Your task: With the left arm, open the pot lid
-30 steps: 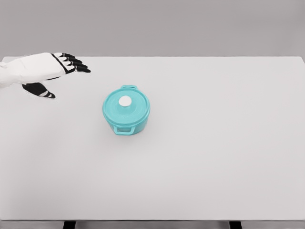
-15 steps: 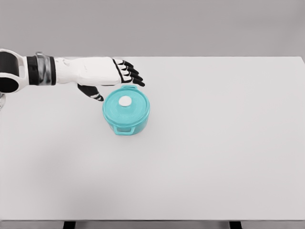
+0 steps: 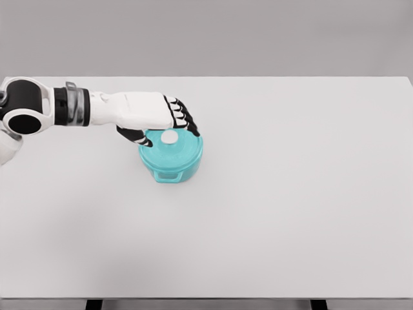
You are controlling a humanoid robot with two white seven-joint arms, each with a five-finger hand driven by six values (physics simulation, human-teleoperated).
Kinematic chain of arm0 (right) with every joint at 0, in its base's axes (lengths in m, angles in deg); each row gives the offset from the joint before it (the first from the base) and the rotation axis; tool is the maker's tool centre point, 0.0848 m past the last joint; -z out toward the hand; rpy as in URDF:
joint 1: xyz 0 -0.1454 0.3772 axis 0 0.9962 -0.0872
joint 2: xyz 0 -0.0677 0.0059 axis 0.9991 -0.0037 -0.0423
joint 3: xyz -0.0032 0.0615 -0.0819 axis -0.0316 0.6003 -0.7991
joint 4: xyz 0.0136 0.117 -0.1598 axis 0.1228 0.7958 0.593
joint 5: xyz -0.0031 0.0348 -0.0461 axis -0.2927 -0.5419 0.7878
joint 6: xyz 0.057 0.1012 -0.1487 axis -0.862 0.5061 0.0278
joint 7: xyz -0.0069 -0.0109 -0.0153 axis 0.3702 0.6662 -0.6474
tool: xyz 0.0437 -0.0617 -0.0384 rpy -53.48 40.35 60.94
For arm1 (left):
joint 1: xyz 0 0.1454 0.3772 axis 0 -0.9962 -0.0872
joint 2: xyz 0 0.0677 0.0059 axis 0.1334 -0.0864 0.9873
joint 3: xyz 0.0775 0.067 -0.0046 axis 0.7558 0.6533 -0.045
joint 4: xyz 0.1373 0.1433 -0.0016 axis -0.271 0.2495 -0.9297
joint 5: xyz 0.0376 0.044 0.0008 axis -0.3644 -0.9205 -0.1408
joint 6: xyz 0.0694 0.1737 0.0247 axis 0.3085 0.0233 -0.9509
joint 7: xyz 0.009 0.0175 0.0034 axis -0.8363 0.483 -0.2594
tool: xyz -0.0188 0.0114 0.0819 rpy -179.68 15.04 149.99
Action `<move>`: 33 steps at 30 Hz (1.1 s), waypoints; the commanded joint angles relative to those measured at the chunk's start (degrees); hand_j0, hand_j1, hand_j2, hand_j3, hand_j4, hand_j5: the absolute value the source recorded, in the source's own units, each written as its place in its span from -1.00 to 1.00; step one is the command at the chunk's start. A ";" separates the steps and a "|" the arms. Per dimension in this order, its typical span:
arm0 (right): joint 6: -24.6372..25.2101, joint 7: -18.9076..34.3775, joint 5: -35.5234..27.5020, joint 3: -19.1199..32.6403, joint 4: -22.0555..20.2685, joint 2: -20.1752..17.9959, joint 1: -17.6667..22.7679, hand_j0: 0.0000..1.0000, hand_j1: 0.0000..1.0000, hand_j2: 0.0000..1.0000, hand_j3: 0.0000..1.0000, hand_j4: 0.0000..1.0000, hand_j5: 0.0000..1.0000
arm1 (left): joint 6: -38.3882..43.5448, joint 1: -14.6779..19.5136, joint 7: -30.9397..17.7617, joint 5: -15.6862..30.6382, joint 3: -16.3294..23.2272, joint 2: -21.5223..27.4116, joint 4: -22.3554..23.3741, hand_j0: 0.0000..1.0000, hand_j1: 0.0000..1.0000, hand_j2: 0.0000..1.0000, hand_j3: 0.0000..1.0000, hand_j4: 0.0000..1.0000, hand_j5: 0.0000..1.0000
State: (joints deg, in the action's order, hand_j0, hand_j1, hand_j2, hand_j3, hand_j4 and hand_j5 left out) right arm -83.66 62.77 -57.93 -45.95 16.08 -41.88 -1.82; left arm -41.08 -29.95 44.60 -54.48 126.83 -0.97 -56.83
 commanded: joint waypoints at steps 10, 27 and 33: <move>0.03 0.01 0.00 0.00 0.00 -0.01 0.00 1.00 1.00 1.00 1.00 1.00 1.00 | 0.15 0.00 0.03 -1.29 1.10 -0.05 0.18 0.72 0.72 0.72 0.72 0.72 0.72; -0.06 0.01 0.00 0.00 0.00 -0.01 0.00 1.00 1.00 1.00 1.00 1.00 1.00 | 0.15 -0.18 0.03 -5.95 1.46 -2.78 2.73 0.72 0.72 0.72 0.72 0.72 0.72; 0.03 0.01 0.00 0.00 0.00 -0.01 0.09 1.00 1.00 1.00 1.00 1.00 1.00 | 0.15 -0.26 0.03 -7.53 1.46 -3.48 3.96 0.72 0.72 0.72 0.72 0.72 0.72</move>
State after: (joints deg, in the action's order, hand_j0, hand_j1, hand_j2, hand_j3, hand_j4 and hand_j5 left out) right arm -83.65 62.77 -57.93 -45.95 16.08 -41.88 -1.82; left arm -41.07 -30.21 44.60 -61.46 128.34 -4.04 -53.54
